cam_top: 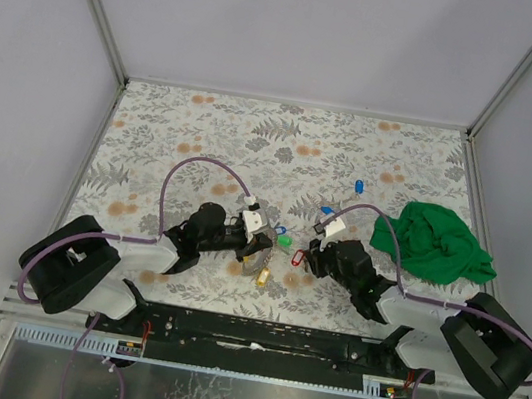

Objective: Put the keys on the keyring

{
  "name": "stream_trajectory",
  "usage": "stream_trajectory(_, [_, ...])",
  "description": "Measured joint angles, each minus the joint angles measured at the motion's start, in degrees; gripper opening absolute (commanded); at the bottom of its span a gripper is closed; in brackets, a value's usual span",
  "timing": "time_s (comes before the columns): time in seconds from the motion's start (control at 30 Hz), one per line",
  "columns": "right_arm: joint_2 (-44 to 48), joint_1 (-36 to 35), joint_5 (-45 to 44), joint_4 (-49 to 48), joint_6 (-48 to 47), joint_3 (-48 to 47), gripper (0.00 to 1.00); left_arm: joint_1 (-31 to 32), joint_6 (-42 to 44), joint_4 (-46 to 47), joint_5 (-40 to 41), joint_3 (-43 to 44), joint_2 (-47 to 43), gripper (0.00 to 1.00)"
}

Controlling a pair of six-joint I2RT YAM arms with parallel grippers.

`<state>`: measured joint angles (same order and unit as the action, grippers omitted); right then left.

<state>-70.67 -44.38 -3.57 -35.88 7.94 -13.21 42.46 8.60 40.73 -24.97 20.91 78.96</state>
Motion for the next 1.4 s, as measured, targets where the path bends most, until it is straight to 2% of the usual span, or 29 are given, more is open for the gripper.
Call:
stream_trajectory(0.87, [-10.47,0.00,0.26,-9.46,0.02,0.33,0.13,0.24,0.00,0.00,0.15,-0.02,0.00,0.00])
stream_trajectory(1.03, [-11.04,0.00,0.24,-10.36,0.02,0.33,0.02,0.24,0.00,0.00,0.15,0.00,0.00,0.00])
stream_trajectory(1.23, [-10.78,0.00,0.85,-9.22,-0.72,-0.22,0.00,0.24,0.00,0.00,0.15,0.00,0.00,0.00])
stream_trajectory(1.4, [-6.62,-0.07,3.37,-2.43,-3.26,-2.43,0.00,0.26,0.07,0.00,0.13,0.00,0.00,0.00])
